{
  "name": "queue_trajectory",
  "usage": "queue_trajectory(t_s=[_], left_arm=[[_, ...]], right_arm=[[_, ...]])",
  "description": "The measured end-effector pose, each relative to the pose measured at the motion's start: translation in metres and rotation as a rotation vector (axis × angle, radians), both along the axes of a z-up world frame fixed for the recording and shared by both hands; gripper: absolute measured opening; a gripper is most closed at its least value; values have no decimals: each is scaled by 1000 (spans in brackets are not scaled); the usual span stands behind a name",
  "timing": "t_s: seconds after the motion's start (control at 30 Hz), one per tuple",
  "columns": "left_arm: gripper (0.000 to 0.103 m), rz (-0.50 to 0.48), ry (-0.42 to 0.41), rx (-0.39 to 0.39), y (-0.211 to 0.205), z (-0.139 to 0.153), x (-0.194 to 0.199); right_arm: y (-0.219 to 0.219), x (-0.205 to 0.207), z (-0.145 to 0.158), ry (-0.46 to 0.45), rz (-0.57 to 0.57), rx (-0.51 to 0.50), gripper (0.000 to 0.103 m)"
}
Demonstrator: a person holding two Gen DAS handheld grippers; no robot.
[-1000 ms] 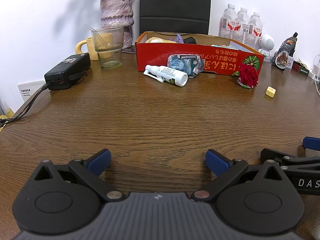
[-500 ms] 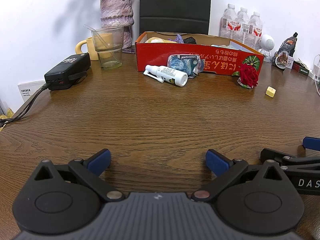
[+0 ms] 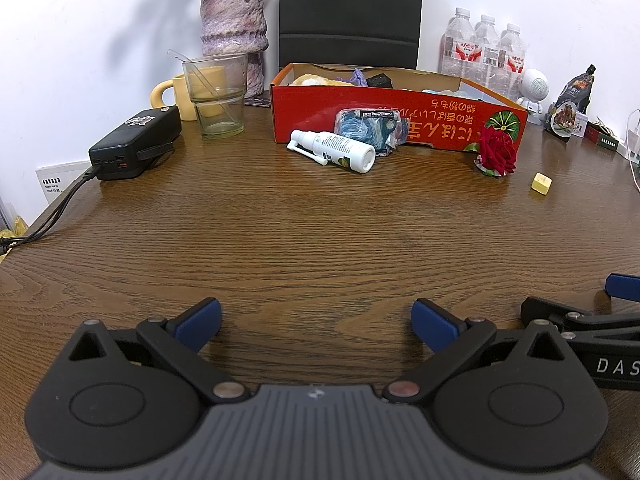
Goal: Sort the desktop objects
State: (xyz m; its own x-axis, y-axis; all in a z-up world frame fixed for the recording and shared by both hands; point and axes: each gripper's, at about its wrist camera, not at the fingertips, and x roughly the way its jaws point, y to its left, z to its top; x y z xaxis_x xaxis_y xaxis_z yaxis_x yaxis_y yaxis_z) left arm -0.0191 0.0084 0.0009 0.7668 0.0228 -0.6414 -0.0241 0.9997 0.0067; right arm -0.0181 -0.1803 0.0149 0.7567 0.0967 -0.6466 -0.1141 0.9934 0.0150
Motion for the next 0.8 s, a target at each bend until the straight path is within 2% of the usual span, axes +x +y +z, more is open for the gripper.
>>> queue_trajectory(t_s=[0.8], left_arm=[[103, 3, 0, 3, -1, 0, -1]], right_arm=[[0, 0, 0, 0, 0, 0, 103]])
